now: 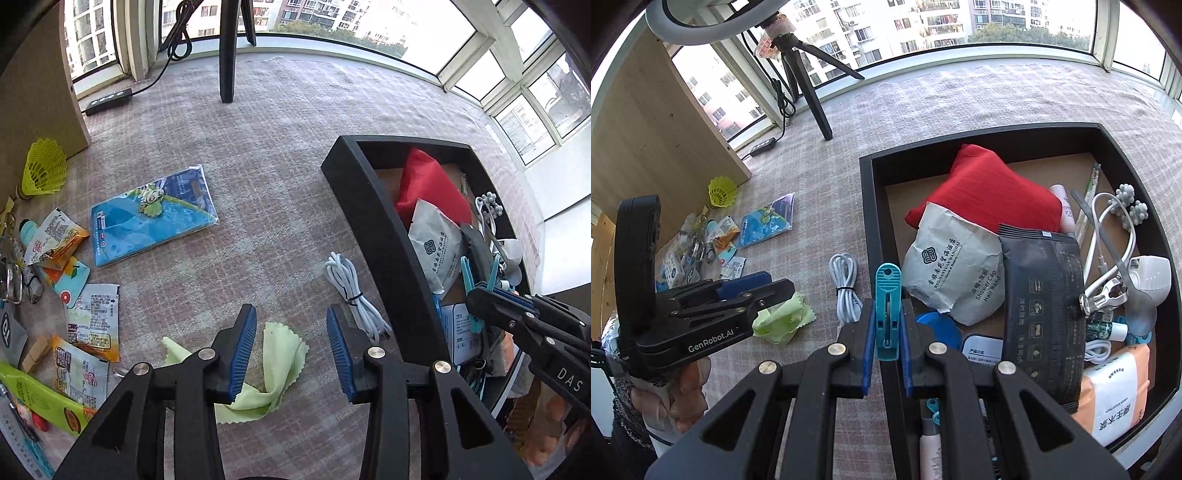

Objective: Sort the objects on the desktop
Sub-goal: 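Carry the cable and clothespin over the black tray and open both tools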

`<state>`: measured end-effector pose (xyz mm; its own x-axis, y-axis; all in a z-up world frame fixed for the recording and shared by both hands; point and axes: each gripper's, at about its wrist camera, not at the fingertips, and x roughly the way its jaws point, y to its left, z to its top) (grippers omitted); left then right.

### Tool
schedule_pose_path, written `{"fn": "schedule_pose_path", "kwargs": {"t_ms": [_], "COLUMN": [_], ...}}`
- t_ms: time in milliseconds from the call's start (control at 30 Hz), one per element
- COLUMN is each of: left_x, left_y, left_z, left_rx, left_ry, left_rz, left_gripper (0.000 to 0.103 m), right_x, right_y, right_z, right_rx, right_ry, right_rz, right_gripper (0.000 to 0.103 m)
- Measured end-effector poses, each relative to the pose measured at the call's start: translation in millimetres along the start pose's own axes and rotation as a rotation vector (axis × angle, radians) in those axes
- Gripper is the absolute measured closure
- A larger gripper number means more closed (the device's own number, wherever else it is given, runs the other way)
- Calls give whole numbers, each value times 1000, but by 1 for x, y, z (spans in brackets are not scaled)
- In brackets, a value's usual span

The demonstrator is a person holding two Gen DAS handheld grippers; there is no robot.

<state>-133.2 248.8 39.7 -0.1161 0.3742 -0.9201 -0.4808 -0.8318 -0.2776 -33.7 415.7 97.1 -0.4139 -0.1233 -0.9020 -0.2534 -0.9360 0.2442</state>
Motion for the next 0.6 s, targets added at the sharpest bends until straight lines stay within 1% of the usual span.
{"fn": "schedule_pose_path", "kwargs": {"t_ms": [33,100,200,267,367,400,433,467,500,600], "left_x": [3,10,21,31,44,47,47,47,48,39], "left_y": [-4,-15,-31,-38,-47,-50,-53,-56,-56,-52], "left_z": [1,4,8,9,8,6,5,4,3,3], "left_rx": [1,7,24,32,40,51,70,86,84,58], "left_ry": [6,16,32,53,74,73,59,53,60,47], "left_rz": [-4,-9,-3,27,54,77,109,125,121,114], "left_gripper": [65,61,60,60,63,72,76,84,88,88], "right_x": [0,0,-2,-4,-8,-9,-10,-11,-12,-16], "right_y": [0,-2,-8,-13,-23,-26,-29,-33,-36,-47], "right_z": [0,2,4,5,7,7,8,8,8,9], "right_rx": [1,5,17,25,42,47,52,56,60,67], "right_ry": [0,-1,-4,-9,-17,-19,-21,-22,-22,-23], "right_rz": [-1,-3,-9,-15,-21,-23,-25,-27,-30,-47], "right_gripper": [91,91,91,91,91,91,91,91,91,91]}}
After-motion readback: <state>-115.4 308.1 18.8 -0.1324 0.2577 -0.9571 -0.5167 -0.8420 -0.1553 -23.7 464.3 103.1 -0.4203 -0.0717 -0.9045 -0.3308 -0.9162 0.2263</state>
